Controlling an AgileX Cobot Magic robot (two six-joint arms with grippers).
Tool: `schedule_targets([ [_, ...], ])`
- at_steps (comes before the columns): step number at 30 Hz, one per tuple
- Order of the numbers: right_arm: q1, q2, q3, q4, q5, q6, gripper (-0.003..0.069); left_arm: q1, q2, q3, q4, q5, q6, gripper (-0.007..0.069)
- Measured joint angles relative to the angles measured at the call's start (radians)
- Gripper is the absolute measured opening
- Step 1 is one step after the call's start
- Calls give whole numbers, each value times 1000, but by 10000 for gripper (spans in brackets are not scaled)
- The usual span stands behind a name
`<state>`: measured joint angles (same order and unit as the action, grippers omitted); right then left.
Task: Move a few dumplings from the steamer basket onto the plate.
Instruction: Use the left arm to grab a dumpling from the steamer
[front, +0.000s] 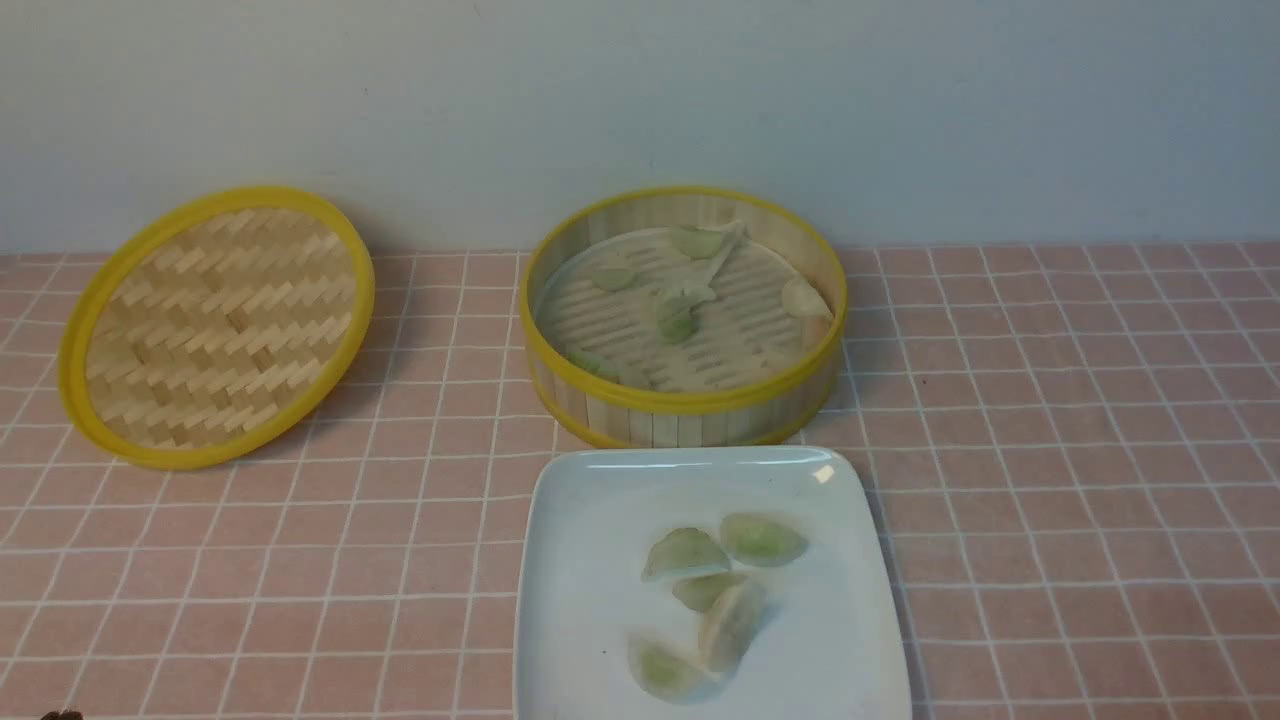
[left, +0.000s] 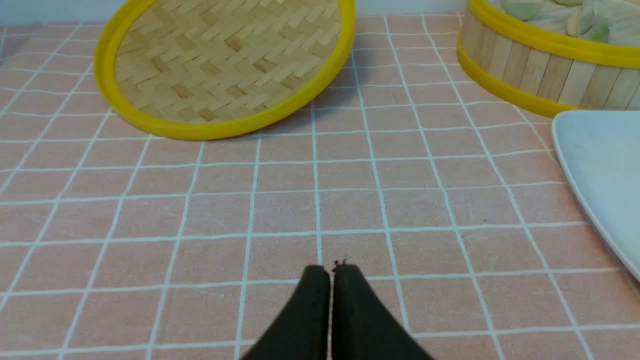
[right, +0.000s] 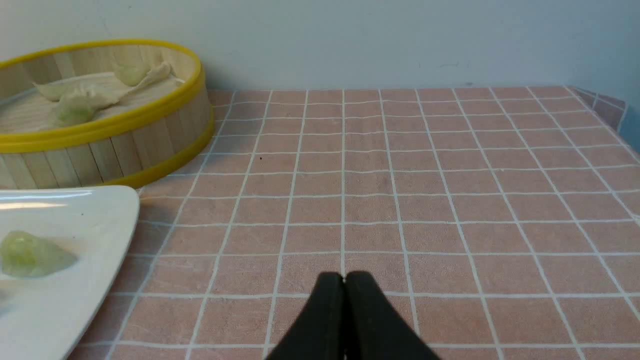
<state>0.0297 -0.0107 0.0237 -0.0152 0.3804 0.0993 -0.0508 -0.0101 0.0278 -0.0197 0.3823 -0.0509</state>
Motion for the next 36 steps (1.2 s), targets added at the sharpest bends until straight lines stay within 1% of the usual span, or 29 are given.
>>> schedule_targets([
  [20,0,0,0,1,1,1,-15,0,0,0,10,-2,0,-6],
  [22,0,0,0,1,1,1,-15,0,0,0,20,-21,-3,-6],
  [24,0,0,0,1,1,1,-15,0,0,1,-5,-65,-26,-6],
  [28,0,0,0,1,1,1,-15,0,0,1,-134,-242,-114,-6],
  [30,0,0,0,1,1,1,-15,0,0,2,-202,-365,-143,-6],
  [31,0,0,0,1,1,1,-15,0,0,2,-244,-452,-166,-6],
  [32,0,0,0,1,1,1,-15,0,0,2,-250,-468,-166,-6],
  [34,0,0,0,1,1,1,-15,0,0,2,-313,-676,-211,-6],
  [36,0,0,0,1,1,1,-15,0,3,-19,-331,-786,-237,-6],
])
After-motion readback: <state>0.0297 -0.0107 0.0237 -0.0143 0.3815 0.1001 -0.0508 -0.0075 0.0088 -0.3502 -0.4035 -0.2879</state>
